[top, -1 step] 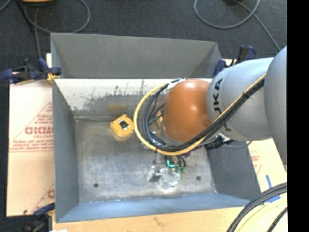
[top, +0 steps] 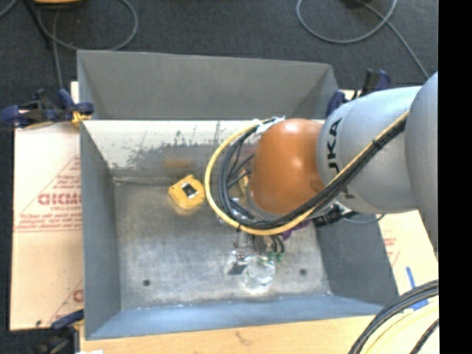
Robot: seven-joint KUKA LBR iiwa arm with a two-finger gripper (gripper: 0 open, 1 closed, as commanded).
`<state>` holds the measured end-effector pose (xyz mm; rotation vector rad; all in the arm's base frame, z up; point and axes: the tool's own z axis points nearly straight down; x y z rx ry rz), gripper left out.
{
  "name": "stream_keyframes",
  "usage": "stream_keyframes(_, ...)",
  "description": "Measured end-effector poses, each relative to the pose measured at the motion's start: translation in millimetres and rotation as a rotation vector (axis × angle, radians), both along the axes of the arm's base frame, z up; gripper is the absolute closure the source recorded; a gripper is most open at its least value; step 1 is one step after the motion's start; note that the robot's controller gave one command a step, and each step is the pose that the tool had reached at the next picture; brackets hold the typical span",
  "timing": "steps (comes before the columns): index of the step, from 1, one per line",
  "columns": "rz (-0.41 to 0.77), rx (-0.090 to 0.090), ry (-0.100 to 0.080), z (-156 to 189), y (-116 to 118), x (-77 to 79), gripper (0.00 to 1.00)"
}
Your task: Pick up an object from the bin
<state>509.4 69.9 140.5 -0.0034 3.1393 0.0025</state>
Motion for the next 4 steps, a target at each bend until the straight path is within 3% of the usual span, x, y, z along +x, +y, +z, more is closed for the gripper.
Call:
stream_keyframes(1,0.119,-0.002,-0.004,-35.2,-50.8,47.5,0.0)
stream_keyframes(2,0.292,-0.003,-0.003,-18.4,-75.7,92.4,0.0)
stream_keyframes(3,0.436,-0.003,-0.002,-29.7,-124.1,78.4,0.0)
stream_keyframes(4,0.517,-0.004,0.001,-54.1,-87.7,94.6,0.0)
